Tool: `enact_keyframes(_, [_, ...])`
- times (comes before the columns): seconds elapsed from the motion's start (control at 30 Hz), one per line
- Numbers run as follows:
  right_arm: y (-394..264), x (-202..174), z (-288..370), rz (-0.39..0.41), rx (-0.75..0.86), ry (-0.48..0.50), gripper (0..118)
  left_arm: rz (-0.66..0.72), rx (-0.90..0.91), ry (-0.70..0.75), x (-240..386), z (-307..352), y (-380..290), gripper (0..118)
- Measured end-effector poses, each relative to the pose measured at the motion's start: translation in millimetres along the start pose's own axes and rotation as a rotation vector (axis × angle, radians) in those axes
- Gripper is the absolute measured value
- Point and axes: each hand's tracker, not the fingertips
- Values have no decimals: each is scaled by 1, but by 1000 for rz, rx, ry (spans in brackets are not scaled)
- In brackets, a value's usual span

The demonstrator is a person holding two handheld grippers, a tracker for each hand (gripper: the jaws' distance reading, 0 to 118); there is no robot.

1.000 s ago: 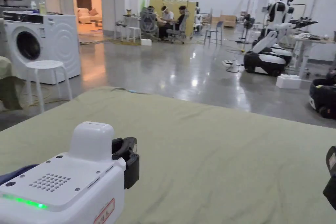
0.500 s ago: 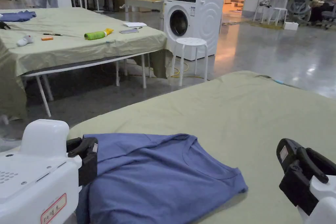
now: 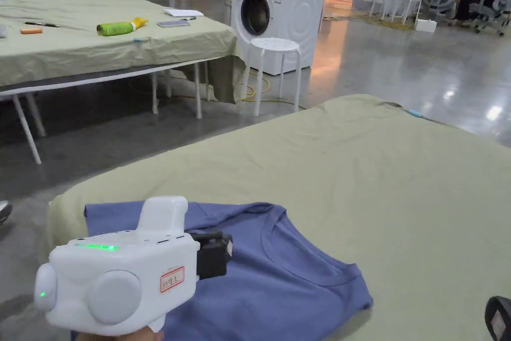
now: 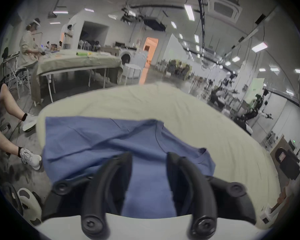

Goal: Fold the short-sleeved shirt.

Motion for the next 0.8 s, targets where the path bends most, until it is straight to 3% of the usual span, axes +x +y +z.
enact_keyframes(0.07, [-5, 7, -6, -26, -19, -22, 3, -52, -73, -30, 3, -24, -6, 81])
enact_keyframes(0.2, [-16, 17, -17, -103, -69, -39, 3, -234, -233, 45, 23, -65, -31, 85])
enact_keyframes(0.27, [-21, 19, -21, -141, -86, -40, 3, -376, -153, 86, 37, -61, -44, 88])
enact_keyframes(0.3, [-23, 19, -22, -147, -95, -40, 3, -344, -162, 87, 38, -55, -38, 88])
enact_keyframes(0.37, [-28, 19, -24, -157, -113, -43, 3, -255, -192, 69, 29, -56, -33, 81])
enact_keyframes(0.4, [-30, 19, -24, -162, -122, -41, 3, -213, -184, 81, 26, -55, -32, 69])
enact_keyframes(0.43, [-32, 20, -24, -166, -128, -36, 3, -180, -175, 81, 25, -52, -29, 51])
enact_keyframes(0.47, [-33, 20, -22, -172, -133, -31, 3, -133, -163, 66, 22, -49, -26, 25])
enact_keyframes(0.5, [-33, 21, -21, -174, -137, -27, 3, -89, -153, 65, 16, -47, -25, 10])
enact_keyframes(0.73, [-30, 35, -11, -193, -124, -61, 3, -55, -136, 13, 23, -34, -25, 6])
enact_keyframes(0.8, [-29, 41, -7, -213, -115, -76, 3, 75, -123, -118, 13, -31, -22, 6])
